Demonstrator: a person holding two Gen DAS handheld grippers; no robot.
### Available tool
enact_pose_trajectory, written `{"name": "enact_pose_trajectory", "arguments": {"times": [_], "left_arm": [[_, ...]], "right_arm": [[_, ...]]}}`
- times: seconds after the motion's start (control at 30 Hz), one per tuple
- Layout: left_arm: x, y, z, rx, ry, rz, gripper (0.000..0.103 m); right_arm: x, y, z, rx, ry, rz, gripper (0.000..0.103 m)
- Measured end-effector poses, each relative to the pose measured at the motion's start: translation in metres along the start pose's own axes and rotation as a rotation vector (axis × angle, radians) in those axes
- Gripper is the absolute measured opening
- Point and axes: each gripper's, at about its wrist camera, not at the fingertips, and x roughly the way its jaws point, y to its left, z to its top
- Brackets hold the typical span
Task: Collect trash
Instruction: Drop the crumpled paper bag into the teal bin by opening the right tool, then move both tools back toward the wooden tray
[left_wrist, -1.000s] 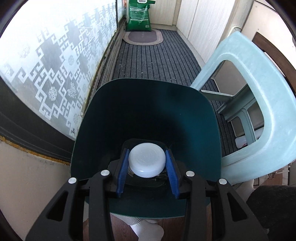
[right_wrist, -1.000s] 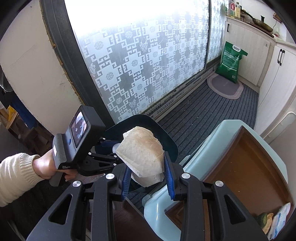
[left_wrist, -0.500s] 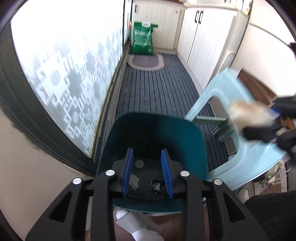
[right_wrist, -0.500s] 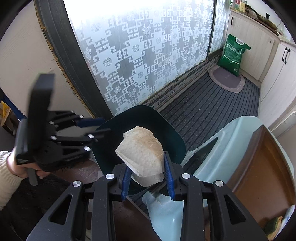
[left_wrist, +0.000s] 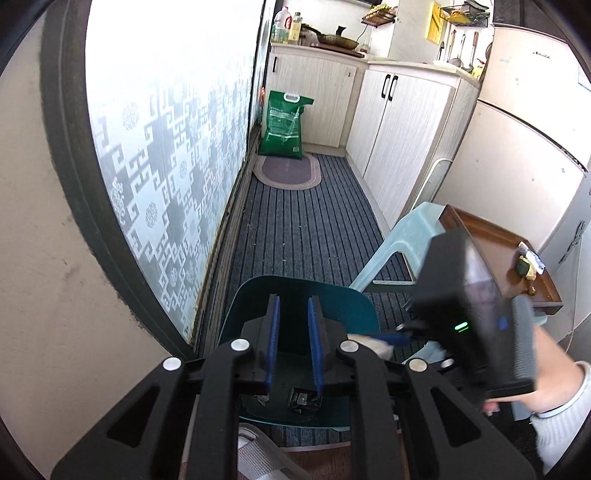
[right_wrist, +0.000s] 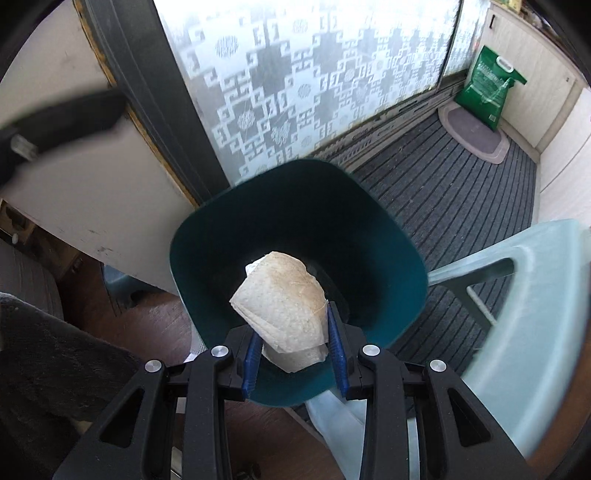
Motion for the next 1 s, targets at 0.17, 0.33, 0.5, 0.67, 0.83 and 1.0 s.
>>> {"name": "enact_pose_trajectory", "arguments": {"times": [0.17,0.33,0.5,0.67,0.83,1.0], "left_arm": [[-0.013,0.003,0.003,-0.003,-0.038,-0.014,0.016],[-0.024,0.005,0.006,-0.006,-0.058,-0.023,0.016],[-0.031,0.006,0.007,-0.004,-0.072,-0.029,0.016],[-0.032,0.007,0.007,-0.005,-0.074,-0.030,0.016],[-0.035,0.001,0.010,-0.001,-0.080,-0.035,0.016],[-0.039,-0.006,0.014,0.007,-0.093,-0.044,0.016]], "right_arm": [[0.030,0.006,-0.001,0.003,0.048,-0.002,0.036],[0.055,0.004,-0.005,0.028,0.086,-0.021,0.057],[0.061,0.003,-0.007,0.041,0.094,-0.018,0.057],[0.047,0.002,-0.003,0.050,0.056,-0.010,0.057],[0.015,0.001,0.004,0.056,-0.025,-0.006,0.057],[-0.036,-0.005,0.012,0.066,-0.153,-0.002,0.057]]}}
